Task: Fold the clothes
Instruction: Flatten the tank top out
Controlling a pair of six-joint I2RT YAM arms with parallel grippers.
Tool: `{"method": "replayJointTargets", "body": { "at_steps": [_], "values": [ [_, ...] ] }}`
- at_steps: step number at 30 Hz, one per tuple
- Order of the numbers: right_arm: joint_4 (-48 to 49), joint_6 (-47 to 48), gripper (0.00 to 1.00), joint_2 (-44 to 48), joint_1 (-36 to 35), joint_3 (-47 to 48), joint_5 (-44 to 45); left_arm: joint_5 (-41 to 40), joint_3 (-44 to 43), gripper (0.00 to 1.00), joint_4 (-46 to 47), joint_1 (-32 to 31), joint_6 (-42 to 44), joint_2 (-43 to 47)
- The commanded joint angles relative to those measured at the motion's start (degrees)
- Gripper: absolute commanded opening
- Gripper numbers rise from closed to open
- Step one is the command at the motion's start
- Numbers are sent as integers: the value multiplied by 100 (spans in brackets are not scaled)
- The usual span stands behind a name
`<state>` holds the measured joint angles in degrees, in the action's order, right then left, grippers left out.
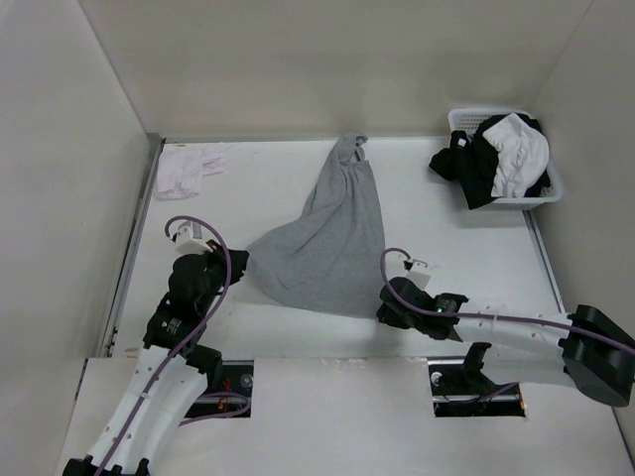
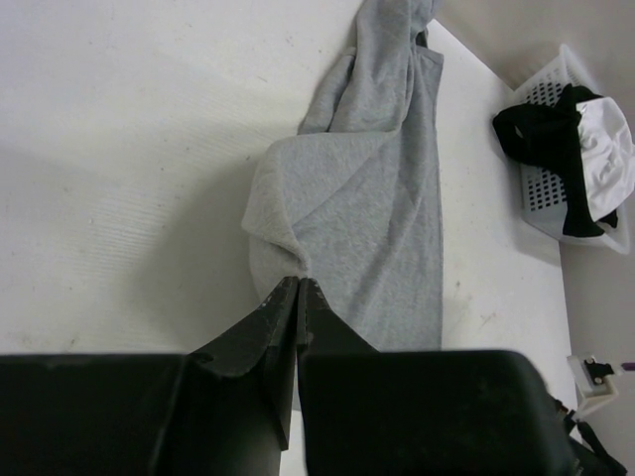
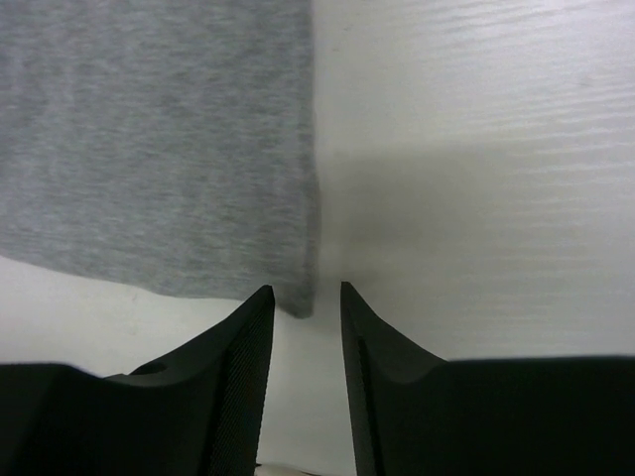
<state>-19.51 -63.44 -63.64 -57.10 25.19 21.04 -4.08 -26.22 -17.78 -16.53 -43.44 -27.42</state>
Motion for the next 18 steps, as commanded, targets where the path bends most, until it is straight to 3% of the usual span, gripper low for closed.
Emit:
{"method": "replayJointTargets", "body": {
  "at_steps": [1,6,9,14,18],
  "values": [
    [333,-63,35,-219,-42,65,-126,91,82,1,336,6,-24,79],
    [562,-11,7,-142,2,47,-48,126,21,1,424,23,-76,79],
    [90,234,3,823,-68,423,645,170,-435,0,591,23,-191,18],
    [-1676,1305,1,2170,-393,2538,1963,-136,-2103,0,995,-100,-358,-70],
    [-2092,2710,1,2093,-1086,4876,3219,-488,-3457,0,1206,-100,-271,-263]
  ]
}}
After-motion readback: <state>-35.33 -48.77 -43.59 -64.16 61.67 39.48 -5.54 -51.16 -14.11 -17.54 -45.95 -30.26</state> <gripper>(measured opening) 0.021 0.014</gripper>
